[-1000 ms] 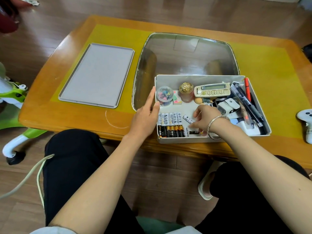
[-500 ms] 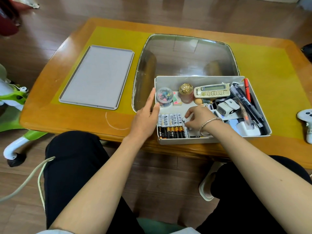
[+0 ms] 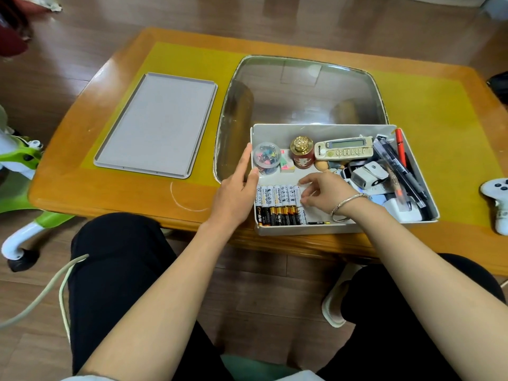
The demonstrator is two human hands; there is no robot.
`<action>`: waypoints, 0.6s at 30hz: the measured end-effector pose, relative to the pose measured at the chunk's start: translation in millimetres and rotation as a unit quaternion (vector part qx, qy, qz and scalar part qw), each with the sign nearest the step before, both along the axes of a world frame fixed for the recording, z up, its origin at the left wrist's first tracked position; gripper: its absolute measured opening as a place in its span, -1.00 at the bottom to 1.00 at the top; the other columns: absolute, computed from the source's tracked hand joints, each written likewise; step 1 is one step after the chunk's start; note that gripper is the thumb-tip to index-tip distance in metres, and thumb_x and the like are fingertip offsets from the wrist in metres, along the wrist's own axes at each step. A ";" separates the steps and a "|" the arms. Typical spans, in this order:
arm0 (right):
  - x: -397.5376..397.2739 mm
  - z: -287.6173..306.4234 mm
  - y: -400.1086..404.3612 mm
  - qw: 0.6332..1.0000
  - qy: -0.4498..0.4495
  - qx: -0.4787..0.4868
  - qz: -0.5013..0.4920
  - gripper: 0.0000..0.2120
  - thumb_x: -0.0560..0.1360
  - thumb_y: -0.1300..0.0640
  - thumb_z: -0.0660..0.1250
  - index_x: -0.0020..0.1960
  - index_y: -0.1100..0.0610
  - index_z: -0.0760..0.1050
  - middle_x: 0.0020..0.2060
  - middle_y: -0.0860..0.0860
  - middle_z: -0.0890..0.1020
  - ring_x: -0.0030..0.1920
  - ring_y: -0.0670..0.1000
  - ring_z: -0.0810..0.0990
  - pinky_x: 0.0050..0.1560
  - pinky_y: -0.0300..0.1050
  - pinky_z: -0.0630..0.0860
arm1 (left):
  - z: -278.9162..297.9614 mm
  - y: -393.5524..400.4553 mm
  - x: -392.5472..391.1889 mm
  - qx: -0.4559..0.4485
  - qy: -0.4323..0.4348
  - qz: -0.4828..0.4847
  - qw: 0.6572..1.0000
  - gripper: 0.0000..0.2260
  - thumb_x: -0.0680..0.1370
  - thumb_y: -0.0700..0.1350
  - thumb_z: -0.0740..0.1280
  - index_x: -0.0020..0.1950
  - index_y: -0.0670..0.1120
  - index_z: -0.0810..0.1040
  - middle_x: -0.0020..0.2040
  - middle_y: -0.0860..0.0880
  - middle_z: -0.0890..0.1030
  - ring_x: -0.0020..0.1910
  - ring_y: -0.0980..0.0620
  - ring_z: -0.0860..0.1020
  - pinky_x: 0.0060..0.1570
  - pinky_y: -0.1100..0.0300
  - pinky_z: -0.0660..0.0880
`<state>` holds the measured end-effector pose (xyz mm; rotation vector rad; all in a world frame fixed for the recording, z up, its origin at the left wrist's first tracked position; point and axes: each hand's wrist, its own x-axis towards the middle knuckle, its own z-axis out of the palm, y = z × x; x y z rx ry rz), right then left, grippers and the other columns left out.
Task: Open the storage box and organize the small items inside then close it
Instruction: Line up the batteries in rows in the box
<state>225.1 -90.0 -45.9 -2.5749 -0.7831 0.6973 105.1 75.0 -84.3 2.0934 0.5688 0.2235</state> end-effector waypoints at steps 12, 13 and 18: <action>18.0 10.7 -23.0 0.988 -0.117 -0.070 -0.072 -0.64 0.45 0.23 0.28 0.24 0.14 0.48 0.16 0.14 0.56 0.02 0.21 0.60 0.01 0.03 0.51 | 1.5 -0.6 -0.4 0.002 0.002 0.001 1.000 -0.54 0.66 0.12 -0.01 0.52 0.31 -0.10 0.08 -0.02 0.60 -0.07 0.02 0.60 -0.18 -0.10 0.60; 20.3 10.1 -20.6 0.986 -0.120 -0.082 -0.081 -0.65 0.43 0.25 0.26 0.21 0.14 0.49 0.09 0.15 0.60 -0.01 0.21 0.60 -0.03 0.00 0.52 | 1.8 -0.7 -0.4 0.002 0.003 0.000 1.000 -0.54 0.66 0.12 0.00 0.53 0.30 -0.10 0.07 -0.03 0.61 -0.07 0.02 0.60 -0.18 -0.10 0.60; 30.8 11.9 -12.8 0.980 -0.113 -0.095 -0.137 -0.79 0.38 0.24 0.26 0.01 0.16 0.51 -0.11 0.20 0.63 -0.06 0.21 0.58 -0.12 -0.10 0.47 | 2.4 -0.2 -0.1 0.000 -0.001 -0.002 1.000 -0.54 0.66 0.11 0.00 0.54 0.27 -0.09 0.07 -0.02 0.61 -0.07 0.04 0.59 -0.16 -0.08 0.60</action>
